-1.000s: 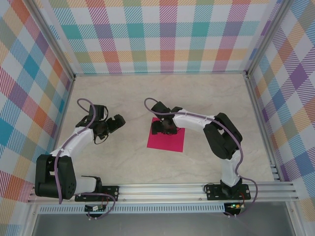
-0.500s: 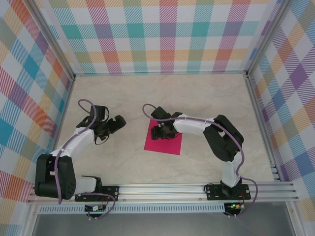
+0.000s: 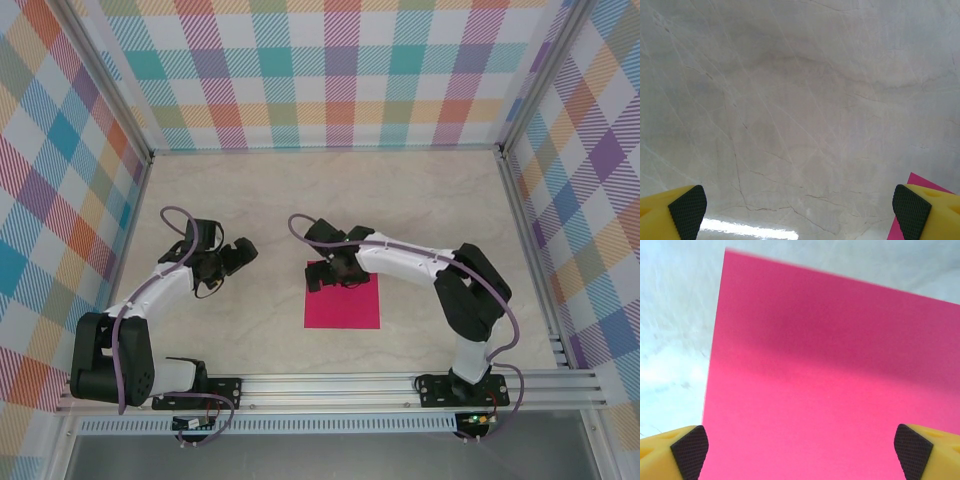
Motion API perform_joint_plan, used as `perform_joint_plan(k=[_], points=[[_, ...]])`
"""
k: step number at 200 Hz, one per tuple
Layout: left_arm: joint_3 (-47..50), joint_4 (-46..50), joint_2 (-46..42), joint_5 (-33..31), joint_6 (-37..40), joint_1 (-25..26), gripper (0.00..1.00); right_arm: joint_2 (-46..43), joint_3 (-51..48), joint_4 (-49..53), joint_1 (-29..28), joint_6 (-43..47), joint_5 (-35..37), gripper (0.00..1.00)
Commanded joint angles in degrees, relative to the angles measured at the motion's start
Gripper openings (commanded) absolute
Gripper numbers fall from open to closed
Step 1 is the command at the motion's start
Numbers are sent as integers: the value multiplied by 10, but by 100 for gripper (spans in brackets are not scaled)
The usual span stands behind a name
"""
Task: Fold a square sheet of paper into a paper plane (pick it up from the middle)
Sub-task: Move the square sheet of paper to the center of the table, then first fold in half a square sheet of paper at the center of the table.
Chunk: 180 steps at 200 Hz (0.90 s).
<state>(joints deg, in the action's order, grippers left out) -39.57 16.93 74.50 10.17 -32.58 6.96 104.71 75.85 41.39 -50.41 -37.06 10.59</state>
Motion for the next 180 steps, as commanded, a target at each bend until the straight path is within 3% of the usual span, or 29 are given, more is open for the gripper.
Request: perform_joint_plan(k=[1,106,180], points=[[22,-41,-10,15,-20,8,98,4,1,82,7,-108,17,100],[35,-71,15,29,-32,22,99,91,28,61,23,-111,-83,100],[35,-65,11,24,-36,28,99,133,1,62,28,-106,-65,97]])
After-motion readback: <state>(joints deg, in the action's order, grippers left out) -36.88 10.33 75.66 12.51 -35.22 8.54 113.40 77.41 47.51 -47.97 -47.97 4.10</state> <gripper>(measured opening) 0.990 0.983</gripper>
